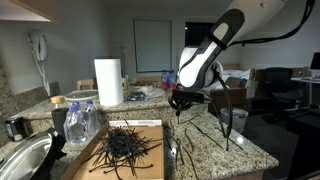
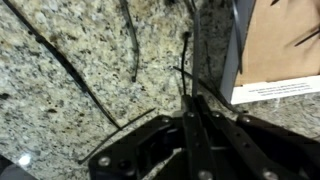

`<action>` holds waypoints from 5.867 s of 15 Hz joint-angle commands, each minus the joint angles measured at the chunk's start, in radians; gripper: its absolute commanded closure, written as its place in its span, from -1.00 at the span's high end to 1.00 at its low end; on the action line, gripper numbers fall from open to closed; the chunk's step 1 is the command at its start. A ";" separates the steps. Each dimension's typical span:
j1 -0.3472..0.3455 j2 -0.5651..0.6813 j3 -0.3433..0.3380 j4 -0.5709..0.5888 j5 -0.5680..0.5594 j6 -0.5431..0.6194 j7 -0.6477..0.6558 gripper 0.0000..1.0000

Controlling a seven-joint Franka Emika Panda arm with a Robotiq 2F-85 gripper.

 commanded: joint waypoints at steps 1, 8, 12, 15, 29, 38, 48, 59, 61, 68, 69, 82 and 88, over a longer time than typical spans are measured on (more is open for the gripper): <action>0.004 -0.069 0.074 0.007 0.101 -0.031 -0.125 -0.96; 0.091 0.069 0.232 0.247 0.165 -0.124 -0.197 -0.97; 0.141 0.223 0.231 0.427 0.074 -0.242 -0.147 -0.40; 0.180 0.286 0.211 0.522 0.064 -0.313 -0.157 -0.15; 0.143 0.000 0.190 0.322 0.098 -0.568 -0.183 1.00; -0.009 -0.139 0.134 0.133 0.006 -0.667 -0.350 1.00; -0.130 0.002 0.021 -0.012 0.018 -0.387 -0.556 1.00; -0.179 0.227 -0.013 0.081 0.163 -0.294 -0.674 1.00; -0.186 0.246 -0.011 0.102 0.194 -0.293 -0.695 0.47; -0.181 0.235 -0.012 0.121 0.205 -0.327 -0.695 -0.42; -0.181 0.236 -0.012 0.118 0.208 -0.333 -0.695 -0.57; -0.190 0.163 0.006 0.087 0.277 -0.363 -0.717 -0.85; -0.153 -0.031 0.059 0.053 0.334 -0.373 -0.764 -0.84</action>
